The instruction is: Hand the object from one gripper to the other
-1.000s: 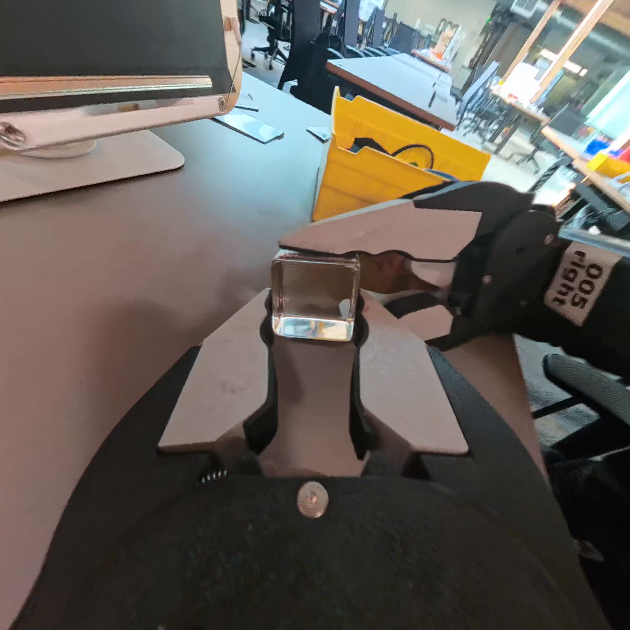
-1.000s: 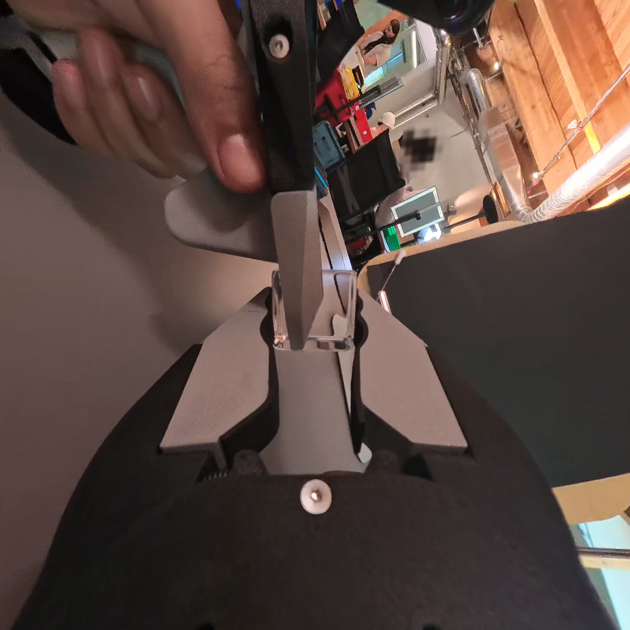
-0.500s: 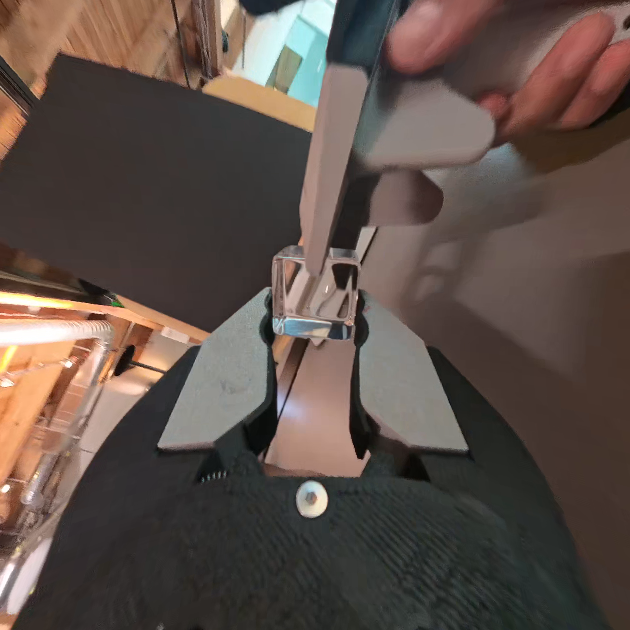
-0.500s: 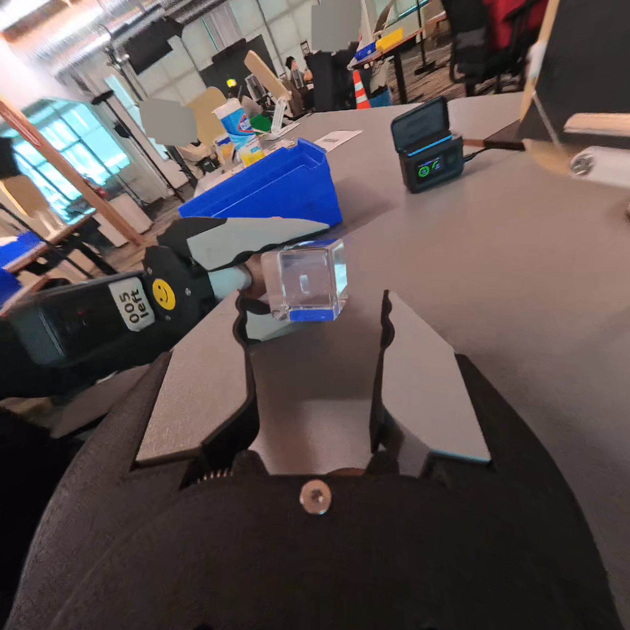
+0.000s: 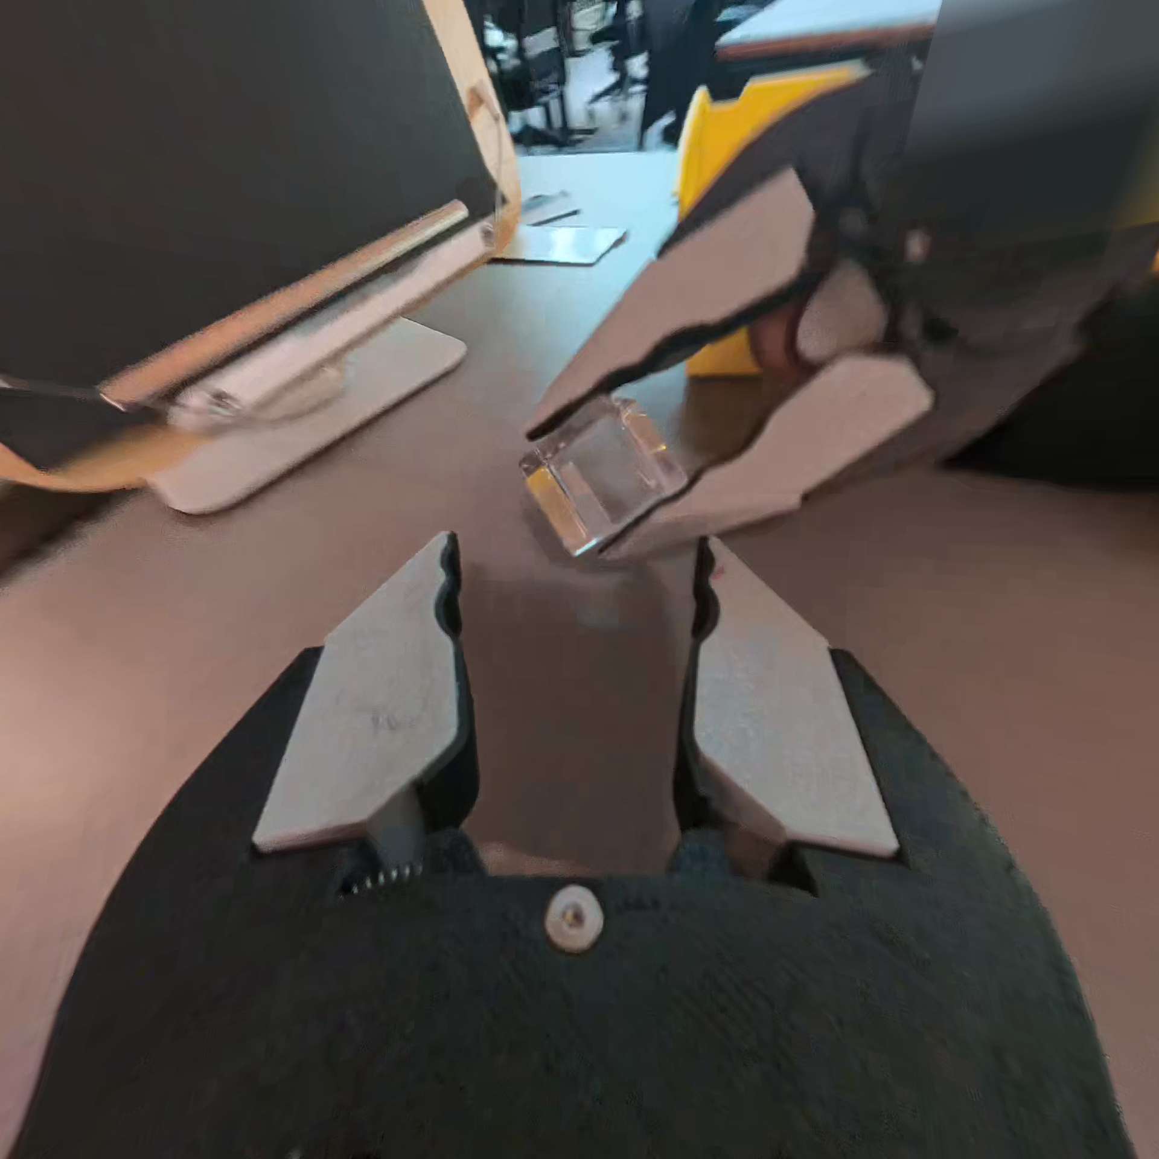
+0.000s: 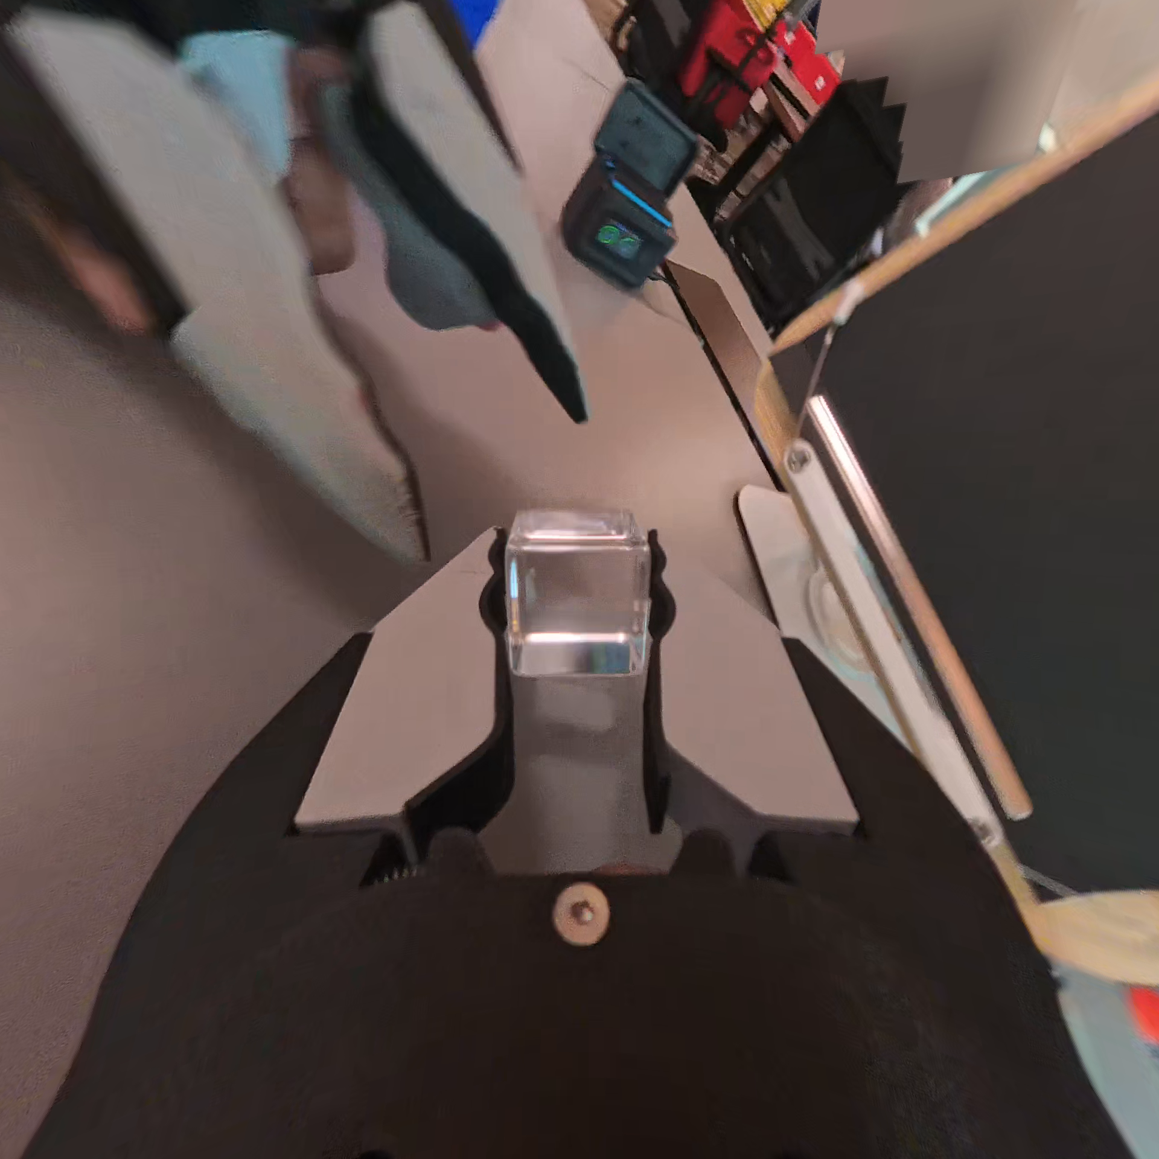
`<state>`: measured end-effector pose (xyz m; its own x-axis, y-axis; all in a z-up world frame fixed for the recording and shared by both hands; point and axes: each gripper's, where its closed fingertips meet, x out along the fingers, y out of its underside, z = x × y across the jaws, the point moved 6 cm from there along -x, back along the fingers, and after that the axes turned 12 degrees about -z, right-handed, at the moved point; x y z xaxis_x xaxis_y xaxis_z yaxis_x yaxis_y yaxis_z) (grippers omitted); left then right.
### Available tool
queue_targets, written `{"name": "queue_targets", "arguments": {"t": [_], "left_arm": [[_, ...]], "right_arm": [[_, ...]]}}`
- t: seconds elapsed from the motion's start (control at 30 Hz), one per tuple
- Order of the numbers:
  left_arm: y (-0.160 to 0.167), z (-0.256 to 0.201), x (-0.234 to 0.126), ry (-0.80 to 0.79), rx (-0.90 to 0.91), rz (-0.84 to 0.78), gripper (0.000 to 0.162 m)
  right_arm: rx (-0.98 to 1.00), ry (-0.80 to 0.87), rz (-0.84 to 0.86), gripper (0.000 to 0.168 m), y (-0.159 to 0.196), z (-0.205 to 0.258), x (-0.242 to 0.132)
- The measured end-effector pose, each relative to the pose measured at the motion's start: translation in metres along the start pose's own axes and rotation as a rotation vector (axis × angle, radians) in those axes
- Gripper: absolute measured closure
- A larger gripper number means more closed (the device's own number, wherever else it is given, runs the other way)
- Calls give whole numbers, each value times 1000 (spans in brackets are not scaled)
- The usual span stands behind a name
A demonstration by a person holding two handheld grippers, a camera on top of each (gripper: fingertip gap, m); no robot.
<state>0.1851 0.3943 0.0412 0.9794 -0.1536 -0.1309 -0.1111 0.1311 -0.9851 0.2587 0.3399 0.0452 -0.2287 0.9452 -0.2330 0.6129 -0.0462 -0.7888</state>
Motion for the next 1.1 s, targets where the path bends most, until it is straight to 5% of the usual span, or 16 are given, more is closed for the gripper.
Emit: {"name": "queue_targets", "arguments": {"t": [0.03,0.13,0.37,0.5,0.63,0.7,0.87,1.0,1.1], "left_arm": [[-1,-1,0,54,-121,-4,88],[3,-4,0,184,-405,15,84],[-10,3,-10,282,-660,-82,81],[-4,-2,0,196,-544,-12,77],[-3,-10,8,137,-367,30,116],[-5,-9,6,152,-345,22,116],[-17,2,-10,168,-144,-160,118],[-20,-16,-26,160,444,-288,118],[-24,-31,-27,141,656,-336,117]], "right_arm": [[-71,-16,-2,127,-2,6,0],[-197,-8,-22,127,-11,15,-1],[-244,6,-16,127,-15,14,-6],[-376,25,24,126,-21,24,-2],[-461,35,37,126,-28,37,3],[-467,48,15,127,-29,37,3],[89,-90,-127,116,-32,11,-16],[741,-383,-287,103,-31,-11,-30],[1178,-623,-455,103,-31,-25,-40]]}}
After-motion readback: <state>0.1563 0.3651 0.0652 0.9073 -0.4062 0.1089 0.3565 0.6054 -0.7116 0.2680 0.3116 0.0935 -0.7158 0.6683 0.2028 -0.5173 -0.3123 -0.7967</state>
